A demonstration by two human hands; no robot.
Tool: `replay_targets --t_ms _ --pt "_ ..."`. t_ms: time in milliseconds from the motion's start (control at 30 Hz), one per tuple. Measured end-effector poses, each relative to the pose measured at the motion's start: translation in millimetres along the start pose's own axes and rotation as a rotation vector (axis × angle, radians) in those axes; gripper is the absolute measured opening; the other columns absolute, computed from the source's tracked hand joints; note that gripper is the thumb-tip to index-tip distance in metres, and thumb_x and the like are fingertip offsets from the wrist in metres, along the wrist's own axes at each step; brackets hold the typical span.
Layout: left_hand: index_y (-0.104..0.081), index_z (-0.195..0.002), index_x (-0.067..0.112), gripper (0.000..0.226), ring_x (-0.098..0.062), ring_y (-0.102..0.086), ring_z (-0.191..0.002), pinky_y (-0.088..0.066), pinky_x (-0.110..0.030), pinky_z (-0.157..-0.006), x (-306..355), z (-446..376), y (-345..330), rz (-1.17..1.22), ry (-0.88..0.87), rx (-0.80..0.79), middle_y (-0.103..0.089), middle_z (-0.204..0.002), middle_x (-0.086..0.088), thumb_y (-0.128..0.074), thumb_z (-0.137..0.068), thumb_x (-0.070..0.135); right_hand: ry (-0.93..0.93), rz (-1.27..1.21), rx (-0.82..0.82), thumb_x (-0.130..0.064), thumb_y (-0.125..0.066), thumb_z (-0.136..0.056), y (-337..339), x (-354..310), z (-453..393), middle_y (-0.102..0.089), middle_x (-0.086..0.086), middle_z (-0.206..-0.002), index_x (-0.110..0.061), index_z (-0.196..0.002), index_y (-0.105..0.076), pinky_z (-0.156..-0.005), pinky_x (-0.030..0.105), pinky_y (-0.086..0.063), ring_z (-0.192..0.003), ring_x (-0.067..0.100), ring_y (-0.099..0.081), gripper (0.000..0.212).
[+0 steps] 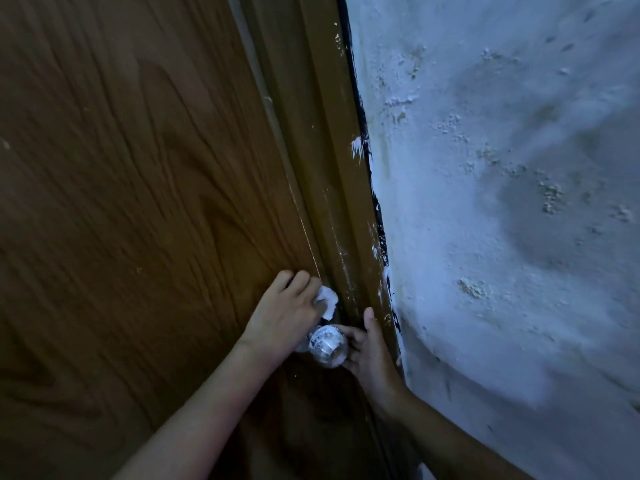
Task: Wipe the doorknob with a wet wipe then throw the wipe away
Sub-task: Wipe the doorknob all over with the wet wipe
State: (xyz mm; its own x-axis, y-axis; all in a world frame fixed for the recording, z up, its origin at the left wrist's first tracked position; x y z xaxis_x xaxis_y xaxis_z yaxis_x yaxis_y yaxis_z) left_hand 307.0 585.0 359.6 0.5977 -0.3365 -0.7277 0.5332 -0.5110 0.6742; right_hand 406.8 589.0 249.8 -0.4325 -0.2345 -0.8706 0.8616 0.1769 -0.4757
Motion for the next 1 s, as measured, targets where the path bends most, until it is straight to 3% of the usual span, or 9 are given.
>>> replay_targets --t_ms 100,200,267,333,433,533,700,867,1000 --pt "-0.053 -0.121 0.024 0.036 -0.027 -0.033 -0.115 -0.03 -0.041 -0.096 -1.0 -11.3 -9.6 -0.054 -0.058 -0.074 -0.044 -0.128 -0.007 -0.053 -0.086 0.03 0.005 0.019 -0.003 -0.069 -0.025 -0.066 0.8 0.2 -1.5 -0.07 -0.006 -0.089 -0.023 -0.087 -0.065 -0.068 0.024 -0.048 -0.09 0.008 -0.064 0.065" --pt "-0.067 -0.102 0.025 0.029 -0.021 -0.054 -0.094 -0.033 -0.035 -0.084 -2.1 6.5 -8.0 -0.082 0.024 0.083 -0.063 -0.102 -0.001 -0.06 -0.074 0.028 -0.001 0.032 -0.001 -0.065 -0.025 -0.075 2.0 -0.4 -3.0 -0.071 -0.003 -0.09 -0.021 -0.086 -0.066 -0.069 0.026 -0.048 -0.091 0.012 -0.064 0.061" --pt "-0.07 -0.096 0.022 0.03 -0.022 -0.05 -0.081 -0.03 -0.035 -0.075 0.5 26.0 -15.6 -0.011 0.119 0.256 -0.066 -0.086 -0.001 -0.053 -0.071 0.019 -0.015 0.045 -0.009 -0.057 -0.021 -0.087 4.7 -1.2 -5.5 -0.069 0.001 -0.096 -0.021 -0.088 -0.067 -0.071 0.026 -0.048 -0.094 0.014 -0.063 0.058" --pt "-0.069 -0.1 0.018 0.036 -0.024 -0.042 -0.08 -0.029 -0.037 -0.072 5.1 47.8 -28.6 -0.013 0.224 0.336 -0.066 -0.084 -0.005 -0.046 -0.073 0.015 -0.014 0.078 -0.023 -0.051 -0.015 -0.093 8.2 -2.3 -8.3 -0.067 -0.001 -0.097 -0.024 -0.089 -0.067 -0.072 0.024 -0.047 -0.095 0.011 -0.062 0.058" --pt "-0.07 -0.101 0.018 0.041 -0.024 -0.038 -0.078 -0.029 -0.038 -0.071 13.4 69.2 -38.6 0.034 0.346 0.328 -0.066 -0.083 -0.006 -0.04 -0.073 0.015 0.003 0.14 -0.044 -0.044 -0.014 -0.095 10.8 -2.8 -11.2 -0.065 -0.009 -0.092 -0.03 -0.087 -0.065 -0.068 0.017 -0.045 -0.09 0.003 -0.059 0.055" --pt "-0.071 -0.1 0.02 0.042 -0.022 -0.037 -0.077 -0.028 -0.039 -0.07 19.3 71.3 -41.0 0.1 0.423 0.334 -0.067 -0.081 -0.004 -0.04 -0.072 0.016 0.024 0.185 -0.055 -0.042 -0.016 -0.096 10.1 -1.6 -14.1 -0.066 -0.011 -0.09 -0.03 -0.085 -0.066 -0.069 0.019 -0.045 -0.09 0.002 -0.06 0.053" --pt "-0.07 -0.103 0.021 0.043 -0.022 -0.037 -0.078 -0.027 -0.037 -0.069 22.2 51.9 -36.7 0.132 0.437 0.371 -0.066 -0.083 -0.004 -0.041 -0.072 0.016 0.012 0.197 -0.067 -0.048 -0.015 -0.094 11.4 1.3 -17.7 -0.068 -0.009 -0.093 -0.029 -0.084 -0.067 -0.076 0.025 -0.046 -0.095 0.007 -0.061 0.057" --pt "-0.07 -0.104 0.021 0.042 -0.024 -0.037 -0.079 -0.027 -0.038 -0.07 13.8 39.0 -31.8 0.052 0.284 0.356 -0.067 -0.084 -0.005 -0.071 -0.062 0.016 0.007 0.187 -0.065 -0.051 -0.015 -0.093 13.2 4.3 -20.1 -0.069 -0.011 -0.09 -0.028 -0.082 -0.068 -0.075 0.024 -0.047 -0.092 0.006 -0.063 0.058" --pt "-0.071 -0.1 0.022 0.04 -0.023 -0.038 -0.078 -0.028 -0.037 -0.07 19.5 52.4 -40.0 0.049 0.342 0.404 -0.067 -0.082 -0.004 -0.042 -0.074 0.015 0.007 0.19 -0.078 -0.05 -0.015 -0.093 15.2 6.8 -21.7 -0.069 -0.014 -0.085 -0.029 -0.08 -0.068 -0.066 0.019 -0.047 -0.083 -0.001 -0.064 0.059"
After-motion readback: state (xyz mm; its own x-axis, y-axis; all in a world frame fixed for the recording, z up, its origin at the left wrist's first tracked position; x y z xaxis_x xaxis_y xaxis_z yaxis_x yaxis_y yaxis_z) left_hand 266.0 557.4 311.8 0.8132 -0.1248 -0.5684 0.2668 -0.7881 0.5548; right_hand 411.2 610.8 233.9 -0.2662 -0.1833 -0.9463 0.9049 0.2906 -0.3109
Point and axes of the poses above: each hand's wrist, its own z-axis away from the middle knuckle, its own y-axis out of the back of the hand, x = y × z, the point moved 2 cm from there along -z, towards the middle knuckle
